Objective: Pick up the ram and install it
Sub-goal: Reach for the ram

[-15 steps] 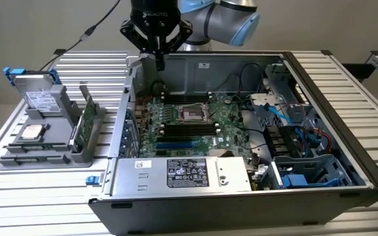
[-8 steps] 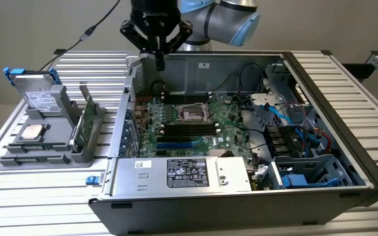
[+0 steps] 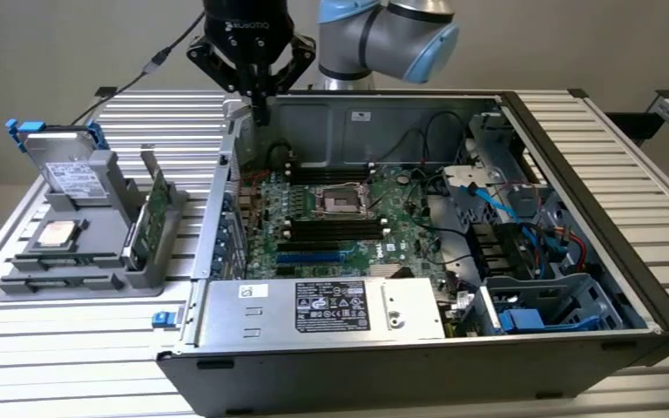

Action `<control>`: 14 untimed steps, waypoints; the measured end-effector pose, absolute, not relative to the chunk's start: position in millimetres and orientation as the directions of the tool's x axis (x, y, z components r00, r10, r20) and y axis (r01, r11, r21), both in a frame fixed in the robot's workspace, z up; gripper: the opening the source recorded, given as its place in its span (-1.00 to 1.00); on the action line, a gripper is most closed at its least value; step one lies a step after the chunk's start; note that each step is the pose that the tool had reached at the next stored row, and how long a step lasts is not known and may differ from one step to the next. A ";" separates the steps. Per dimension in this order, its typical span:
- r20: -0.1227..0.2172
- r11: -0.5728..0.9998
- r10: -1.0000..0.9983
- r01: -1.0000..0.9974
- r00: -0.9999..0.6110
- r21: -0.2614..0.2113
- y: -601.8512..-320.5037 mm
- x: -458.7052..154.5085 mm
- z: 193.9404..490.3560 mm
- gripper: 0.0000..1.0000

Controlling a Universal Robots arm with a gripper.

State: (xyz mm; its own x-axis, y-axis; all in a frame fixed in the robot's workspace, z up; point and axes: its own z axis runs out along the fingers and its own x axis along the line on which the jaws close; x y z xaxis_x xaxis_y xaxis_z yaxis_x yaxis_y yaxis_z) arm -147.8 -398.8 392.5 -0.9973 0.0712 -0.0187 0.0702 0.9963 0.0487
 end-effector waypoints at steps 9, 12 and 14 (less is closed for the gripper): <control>-0.017 0.996 0.071 0.070 -0.997 0.049 -398.8 -188.9 391.8 -0.80; -0.017 0.996 0.071 0.070 -0.997 0.049 -398.8 -202.3 391.3 -0.80; -0.017 0.996 0.071 0.070 -0.997 0.049 -398.8 -211.5 390.8 -0.80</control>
State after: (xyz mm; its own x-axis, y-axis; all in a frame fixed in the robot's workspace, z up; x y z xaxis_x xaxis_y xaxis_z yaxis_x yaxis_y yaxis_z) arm -211.5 -398.8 390.8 -0.9973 0.0712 -0.0165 0.0703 0.9963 0.0485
